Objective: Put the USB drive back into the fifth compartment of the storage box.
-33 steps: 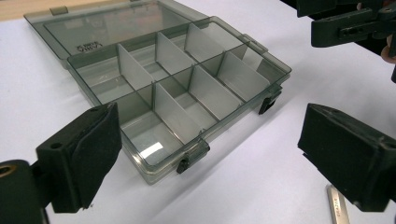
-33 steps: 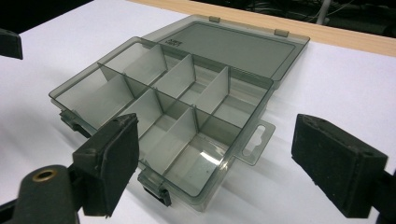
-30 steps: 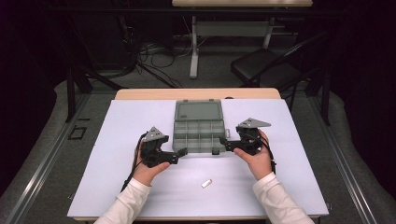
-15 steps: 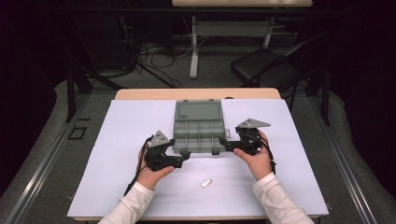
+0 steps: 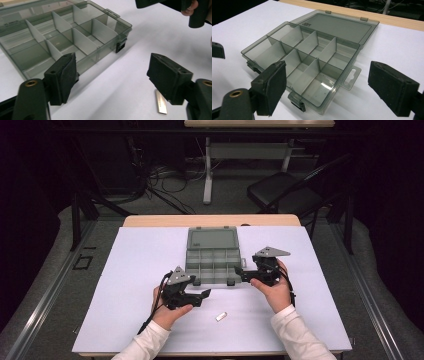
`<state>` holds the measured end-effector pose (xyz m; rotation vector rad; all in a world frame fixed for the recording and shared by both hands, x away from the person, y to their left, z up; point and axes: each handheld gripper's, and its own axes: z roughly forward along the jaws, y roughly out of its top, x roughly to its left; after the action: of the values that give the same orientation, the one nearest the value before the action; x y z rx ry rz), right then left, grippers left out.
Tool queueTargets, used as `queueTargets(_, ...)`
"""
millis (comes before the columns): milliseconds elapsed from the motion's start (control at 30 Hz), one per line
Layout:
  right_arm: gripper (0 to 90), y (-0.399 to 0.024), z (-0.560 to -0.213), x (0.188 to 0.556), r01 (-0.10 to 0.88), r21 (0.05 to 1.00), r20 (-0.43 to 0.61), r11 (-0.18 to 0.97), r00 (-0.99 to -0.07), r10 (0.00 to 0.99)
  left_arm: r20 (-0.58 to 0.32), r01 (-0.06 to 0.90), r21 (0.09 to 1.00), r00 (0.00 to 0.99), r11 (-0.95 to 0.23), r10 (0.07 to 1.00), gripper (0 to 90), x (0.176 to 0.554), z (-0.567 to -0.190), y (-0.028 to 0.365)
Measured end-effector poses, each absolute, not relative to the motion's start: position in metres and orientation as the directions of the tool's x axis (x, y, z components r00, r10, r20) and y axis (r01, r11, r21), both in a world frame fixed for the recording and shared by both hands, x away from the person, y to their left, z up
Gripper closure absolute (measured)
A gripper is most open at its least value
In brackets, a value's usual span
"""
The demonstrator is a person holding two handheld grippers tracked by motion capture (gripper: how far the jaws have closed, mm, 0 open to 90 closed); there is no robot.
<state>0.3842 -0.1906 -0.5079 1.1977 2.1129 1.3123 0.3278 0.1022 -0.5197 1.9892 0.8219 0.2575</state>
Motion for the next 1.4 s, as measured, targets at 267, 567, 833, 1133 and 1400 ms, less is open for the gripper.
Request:
queueTargets(267, 15.2, -0.192, -0.508, 0.384, 0.467, 0.863, 0.119, 0.193, -0.559, 0.820, -0.118, 0.430, 0.818, 0.775, -0.383, 0.620, 29.2, 0.319, -0.523, 0.090)
queueTargets(567, 15.2, -0.192, -0.510, 0.384, 0.472, 0.858, 0.115, 0.201, -0.560, 0.821, -0.109, 0.420, 0.813, 0.791, -0.404, 0.602, 33.0, 0.313, -0.530, 0.081)
queueTargets(833, 15.2, -0.192, -0.510, 0.384, 0.469, 0.860, 0.114, 0.200, -0.560, 0.821, -0.136, 0.448, 0.784, 0.800, -0.429, 0.585, 38.4, 0.308, -0.536, 0.074)
queueTargets(1133, 15.3, -0.191, -0.511, 0.384, 0.472, 0.858, 0.114, 0.204, -0.561, 0.820, -0.153, 0.470, 0.760, 0.800, -0.448, 0.581, 48.3, 0.300, -0.543, 0.062)
queueTargets(1400, 15.3, -0.192, -0.511, 0.383, 0.477, 0.856, 0.120, 0.199, -0.557, 0.822, -0.138, 0.472, 0.749, 0.798, -0.465, 0.587, 55.6, 0.291, -0.549, 0.054)
